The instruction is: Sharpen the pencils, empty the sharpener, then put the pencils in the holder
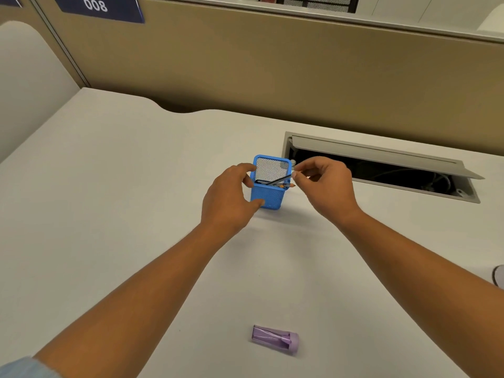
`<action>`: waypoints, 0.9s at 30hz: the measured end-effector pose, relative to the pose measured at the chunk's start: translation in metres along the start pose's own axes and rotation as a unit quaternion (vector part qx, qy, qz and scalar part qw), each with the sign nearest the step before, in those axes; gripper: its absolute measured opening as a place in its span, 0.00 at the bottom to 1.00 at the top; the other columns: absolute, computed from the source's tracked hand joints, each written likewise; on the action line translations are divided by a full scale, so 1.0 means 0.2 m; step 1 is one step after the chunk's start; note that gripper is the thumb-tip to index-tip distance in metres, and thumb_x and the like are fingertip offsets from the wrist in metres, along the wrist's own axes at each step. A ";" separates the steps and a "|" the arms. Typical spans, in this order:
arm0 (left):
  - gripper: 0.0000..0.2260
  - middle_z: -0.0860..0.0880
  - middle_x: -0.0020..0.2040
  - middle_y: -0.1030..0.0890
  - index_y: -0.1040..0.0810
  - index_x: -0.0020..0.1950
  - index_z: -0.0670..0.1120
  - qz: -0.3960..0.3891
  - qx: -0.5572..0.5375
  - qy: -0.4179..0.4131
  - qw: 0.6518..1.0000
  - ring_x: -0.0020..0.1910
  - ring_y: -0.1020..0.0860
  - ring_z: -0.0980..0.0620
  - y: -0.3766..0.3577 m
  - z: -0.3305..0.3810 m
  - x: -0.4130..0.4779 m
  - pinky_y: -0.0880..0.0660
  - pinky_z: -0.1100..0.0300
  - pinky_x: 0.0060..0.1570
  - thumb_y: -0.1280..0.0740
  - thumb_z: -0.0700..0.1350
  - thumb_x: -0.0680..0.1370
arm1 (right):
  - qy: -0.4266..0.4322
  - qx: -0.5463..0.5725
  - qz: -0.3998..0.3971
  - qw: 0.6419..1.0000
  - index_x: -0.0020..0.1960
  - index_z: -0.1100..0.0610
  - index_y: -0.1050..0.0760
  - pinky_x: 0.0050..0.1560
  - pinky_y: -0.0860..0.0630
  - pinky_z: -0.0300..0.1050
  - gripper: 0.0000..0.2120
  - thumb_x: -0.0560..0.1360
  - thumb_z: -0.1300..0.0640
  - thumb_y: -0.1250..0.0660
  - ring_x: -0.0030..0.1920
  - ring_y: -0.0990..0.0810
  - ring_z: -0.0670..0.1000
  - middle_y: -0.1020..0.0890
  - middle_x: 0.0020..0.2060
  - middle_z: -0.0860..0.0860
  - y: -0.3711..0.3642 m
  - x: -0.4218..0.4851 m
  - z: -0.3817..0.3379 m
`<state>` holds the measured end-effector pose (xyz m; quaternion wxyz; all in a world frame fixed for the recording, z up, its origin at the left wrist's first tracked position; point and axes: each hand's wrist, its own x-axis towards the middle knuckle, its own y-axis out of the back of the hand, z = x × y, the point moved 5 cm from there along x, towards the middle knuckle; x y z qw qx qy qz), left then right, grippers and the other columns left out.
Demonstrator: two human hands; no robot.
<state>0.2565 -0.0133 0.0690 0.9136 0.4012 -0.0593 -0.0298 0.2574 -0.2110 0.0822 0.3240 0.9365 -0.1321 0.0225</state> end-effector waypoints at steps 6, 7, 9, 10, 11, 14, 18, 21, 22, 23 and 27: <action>0.28 0.57 0.50 0.23 0.28 0.65 0.55 -0.004 -0.003 0.014 1.000 0.43 0.26 0.55 -0.02 -0.04 0.00 0.27 0.61 0.43 0.21 0.49 0.68 | 0.017 -0.071 -0.064 0.995 0.49 0.55 0.15 0.37 0.30 0.30 0.05 0.74 0.59 0.28 0.35 0.23 0.40 0.18 0.38 0.46 -0.07 0.03 -0.02; 0.28 0.57 0.50 0.23 0.28 0.65 0.55 -0.003 -0.003 0.015 1.000 0.44 0.26 0.55 -0.02 -0.04 0.00 0.26 0.61 0.43 0.21 0.49 0.68 | 0.020 -0.082 -0.074 0.994 0.50 0.55 0.15 0.36 0.31 0.29 0.05 0.74 0.59 0.28 0.35 0.24 0.39 0.18 0.39 0.46 -0.07 0.04 -0.03; 0.28 0.57 0.50 0.23 0.28 0.65 0.56 -0.003 -0.001 0.016 1.000 0.45 0.25 0.55 -0.03 -0.05 0.00 0.25 0.59 0.44 0.21 0.49 0.68 | 0.025 -0.100 -0.092 0.990 0.51 0.55 0.15 0.36 0.33 0.30 0.06 0.75 0.59 0.29 0.36 0.25 0.39 0.19 0.40 0.46 -0.09 0.04 -0.03; 0.28 0.57 0.50 0.23 0.28 0.65 0.55 -0.004 -0.002 0.017 1.000 0.45 0.25 0.55 -0.03 -0.05 0.00 0.25 0.59 0.44 0.21 0.49 0.68 | 0.027 -0.106 -0.098 0.989 0.52 0.55 0.15 0.36 0.33 0.30 0.07 0.75 0.59 0.29 0.36 0.25 0.40 0.19 0.41 0.46 -0.09 0.04 -0.03; 0.28 0.57 0.50 0.23 0.28 0.65 0.55 -0.005 -0.004 0.019 1.000 0.45 0.25 0.55 -0.03 -0.05 0.00 0.25 0.59 0.44 0.21 0.49 0.68 | 0.030 -0.111 -0.104 0.988 0.53 0.55 0.15 0.35 0.33 0.31 0.07 0.76 0.59 0.29 0.36 0.25 0.40 0.19 0.41 0.46 -0.10 0.04 -0.03; 0.28 0.57 0.50 0.23 0.28 0.64 0.55 -0.006 -0.003 0.013 1.000 0.45 0.25 0.55 -0.03 -0.05 0.00 0.25 0.60 0.44 0.21 0.48 0.67 | 0.031 -0.112 -0.116 0.986 0.54 0.55 0.16 0.34 0.34 0.31 0.08 0.76 0.59 0.30 0.36 0.25 0.41 0.20 0.42 0.46 -0.10 0.03 -0.04; 0.28 0.56 0.51 0.23 0.27 0.64 0.54 -0.006 -0.009 0.012 1.000 0.43 0.24 0.54 -0.04 -0.05 0.00 0.24 0.59 0.44 0.21 0.47 0.67 | 0.025 -0.105 -0.118 0.987 0.55 0.55 0.16 0.34 0.34 0.31 0.09 0.76 0.59 0.30 0.36 0.26 0.41 0.18 0.43 0.48 -0.10 0.03 -0.04; 0.27 0.56 0.51 0.24 0.27 0.64 0.53 -0.006 -0.011 0.016 1.000 0.41 0.25 0.56 -0.05 -0.05 0.01 0.24 0.61 0.44 0.21 0.47 0.68 | 0.023 -0.106 -0.120 0.987 0.56 0.55 0.17 0.35 0.32 0.31 0.09 0.76 0.59 0.30 0.37 0.26 0.41 0.19 0.44 0.48 -0.11 0.02 -0.04; 0.27 0.56 0.51 0.24 0.27 0.64 0.53 -0.005 -0.014 0.012 1.000 0.41 0.25 0.56 -0.05 -0.05 0.00 0.25 0.61 0.44 0.21 0.47 0.68 | 0.019 -0.101 -0.121 0.987 0.56 0.55 0.17 0.35 0.32 0.31 0.10 0.76 0.59 0.30 0.38 0.25 0.41 0.19 0.45 0.48 -0.11 0.02 -0.04; 0.27 0.55 0.51 0.24 0.26 0.64 0.53 -0.004 -0.015 0.010 1.000 0.41 0.25 0.56 -0.05 -0.05 0.00 0.25 0.62 0.44 0.21 0.48 0.68 | 0.019 -0.096 -0.120 0.988 0.56 0.55 0.17 0.36 0.32 0.31 0.10 0.76 0.59 0.30 0.38 0.25 0.41 0.19 0.45 0.48 -0.10 0.02 -0.03; 0.26 0.54 0.51 0.23 0.26 0.64 0.51 -0.004 -0.026 0.007 1.000 0.41 0.25 0.56 -0.05 -0.03 -0.01 0.24 0.61 0.44 0.21 0.47 0.68 | 0.005 -0.071 -0.097 0.993 0.55 0.55 0.17 0.35 0.31 0.31 0.09 0.76 0.60 0.31 0.37 0.24 0.42 0.18 0.44 0.48 -0.09 0.00 -0.03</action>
